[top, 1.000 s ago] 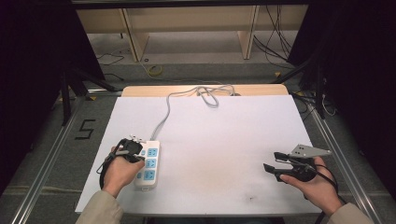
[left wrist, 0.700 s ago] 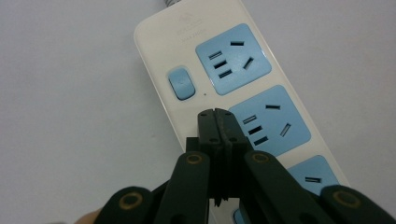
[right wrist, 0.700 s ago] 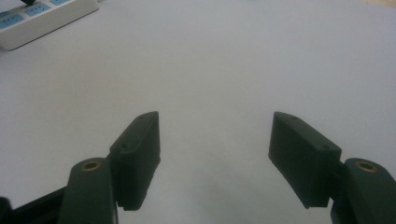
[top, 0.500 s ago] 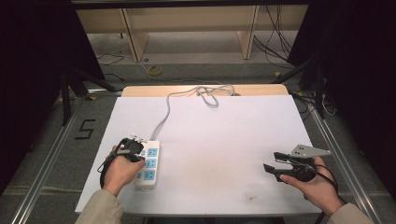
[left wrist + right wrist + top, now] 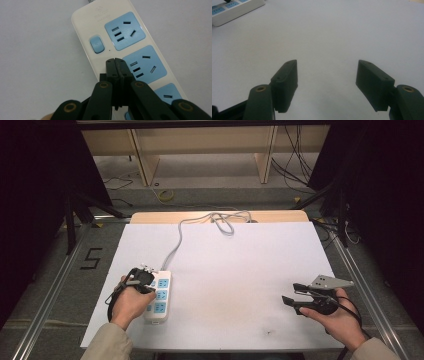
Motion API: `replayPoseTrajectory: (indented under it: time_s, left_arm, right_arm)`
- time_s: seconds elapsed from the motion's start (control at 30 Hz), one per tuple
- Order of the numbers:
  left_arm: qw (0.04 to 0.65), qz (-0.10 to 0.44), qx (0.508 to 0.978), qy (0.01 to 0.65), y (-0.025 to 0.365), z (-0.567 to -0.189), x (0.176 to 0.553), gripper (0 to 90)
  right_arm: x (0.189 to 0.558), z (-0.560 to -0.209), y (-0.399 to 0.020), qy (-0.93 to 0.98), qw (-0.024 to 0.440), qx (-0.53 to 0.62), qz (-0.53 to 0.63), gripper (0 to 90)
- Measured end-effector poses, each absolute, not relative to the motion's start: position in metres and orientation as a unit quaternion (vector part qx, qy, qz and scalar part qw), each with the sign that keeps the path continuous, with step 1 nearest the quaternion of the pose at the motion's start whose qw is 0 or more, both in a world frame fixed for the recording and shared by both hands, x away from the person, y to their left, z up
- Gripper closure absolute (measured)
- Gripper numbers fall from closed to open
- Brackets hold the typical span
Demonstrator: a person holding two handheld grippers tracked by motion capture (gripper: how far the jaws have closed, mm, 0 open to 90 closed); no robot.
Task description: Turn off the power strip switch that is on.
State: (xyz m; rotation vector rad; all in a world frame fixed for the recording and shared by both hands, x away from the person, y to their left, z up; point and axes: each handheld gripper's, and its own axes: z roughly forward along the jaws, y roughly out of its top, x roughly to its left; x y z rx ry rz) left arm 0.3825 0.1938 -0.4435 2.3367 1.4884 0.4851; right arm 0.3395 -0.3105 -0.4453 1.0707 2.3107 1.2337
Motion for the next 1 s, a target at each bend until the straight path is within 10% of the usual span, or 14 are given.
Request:
replayPoseTrajectory:
  time_s: [1.0]
  left_arm:
    - [0.16,0.171,0.82,0.522,0.193,-0.4438,0.383,90.0]
  right_arm:
    - [0.3392,-0.4451,-0.3101,0.808,0.156,0.373,0.43,34.3]
